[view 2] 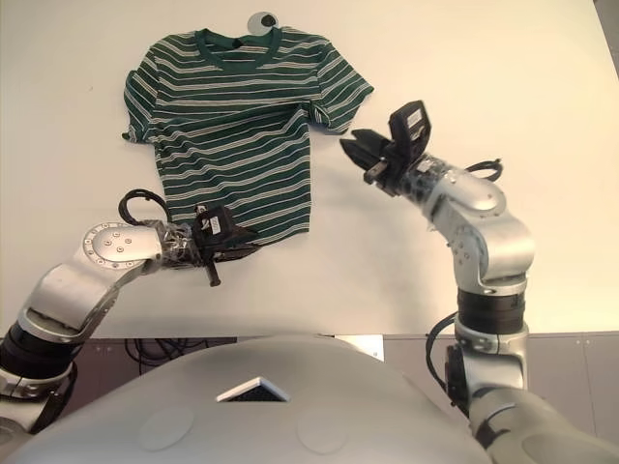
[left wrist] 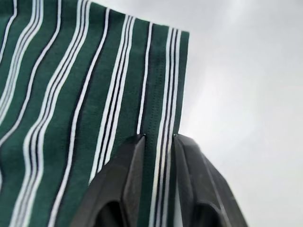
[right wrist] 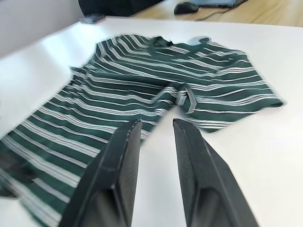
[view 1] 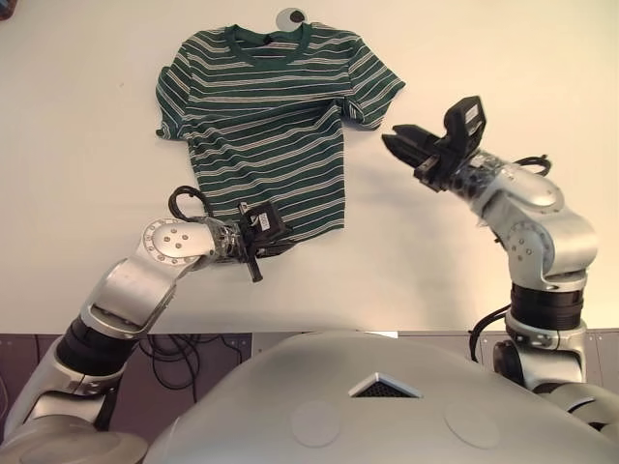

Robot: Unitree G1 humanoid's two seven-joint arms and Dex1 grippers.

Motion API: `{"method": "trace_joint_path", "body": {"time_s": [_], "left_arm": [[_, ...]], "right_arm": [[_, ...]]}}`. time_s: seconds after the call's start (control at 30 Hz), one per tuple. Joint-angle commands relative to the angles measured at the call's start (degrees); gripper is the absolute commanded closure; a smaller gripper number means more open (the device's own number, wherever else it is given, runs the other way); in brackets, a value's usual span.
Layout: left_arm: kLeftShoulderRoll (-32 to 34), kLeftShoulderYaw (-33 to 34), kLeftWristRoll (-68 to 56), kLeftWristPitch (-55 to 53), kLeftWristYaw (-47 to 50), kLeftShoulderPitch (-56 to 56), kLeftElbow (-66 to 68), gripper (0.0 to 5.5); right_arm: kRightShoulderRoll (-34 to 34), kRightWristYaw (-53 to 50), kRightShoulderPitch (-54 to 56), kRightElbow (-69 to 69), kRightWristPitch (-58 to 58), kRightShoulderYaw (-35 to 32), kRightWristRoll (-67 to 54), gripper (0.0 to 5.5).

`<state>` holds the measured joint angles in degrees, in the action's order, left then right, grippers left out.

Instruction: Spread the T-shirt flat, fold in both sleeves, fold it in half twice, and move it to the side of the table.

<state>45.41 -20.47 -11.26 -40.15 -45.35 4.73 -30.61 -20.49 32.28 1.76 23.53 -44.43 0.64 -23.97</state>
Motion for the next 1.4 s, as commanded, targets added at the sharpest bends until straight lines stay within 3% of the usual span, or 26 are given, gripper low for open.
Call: {"method": "trace_joint_path", "body": {"time_s": [0.03,0.17,0.37,0.53,0.77,0.93,1.03,1.23,1.4], "left_arm": [[3.93,0.42,1.49,1.58,-2.55,0.60,5.10,4.44],[4.37,1.27,1.42,4.73,-4.31,0.74,9.83,4.86],[1.62,4.47,-1.99,4.02,-5.17,-2.52,12.05,5.48],[-1.61,8.59,-8.88,-3.43,-4.36,-7.01,7.18,5.48],[-7.97,16.28,-23.31,-20.35,-0.53,-20.01,1.57,5.48],[-9.34,18.70,-27.90,-25.90,2.28,-25.75,2.05,5.48],[-9.29,18.75,-28.70,-26.49,3.12,-26.86,2.18,5.48],[-10.04,19.06,-29.35,-26.34,5.16,-28.07,2.38,5.48],[-10.77,19.57,-30.60,-26.46,6.70,-28.16,1.28,5.48]], "right_arm": [[-2.43,0.09,-7.16,7.10,0.36,3.47,0.49,4.29],[-7.87,2.07,-12.58,11.46,3.43,9.11,4.26,4.25],[-3.98,-3.35,-13.99,12.66,2.20,13.37,4.93,4.25],[-2.16,-6.88,-14.46,13.23,-0.57,15.54,3.84,4.25],[5.99,-14.98,-14.79,14.36,-6.85,17.55,2.22,4.25],[13.47,-20.51,-13.96,14.74,-11.14,14.03,-2.02,4.25],[21.55,-21.35,-13.25,18.72,-16.68,9.37,-14.61,4.25],[23.92,-24.19,-10.01,18.84,-23.89,5.57,-25.11,4.25],[25.54,-28.69,-5.00,11.93,-25.35,3.34,-25.44,4.25]]}}
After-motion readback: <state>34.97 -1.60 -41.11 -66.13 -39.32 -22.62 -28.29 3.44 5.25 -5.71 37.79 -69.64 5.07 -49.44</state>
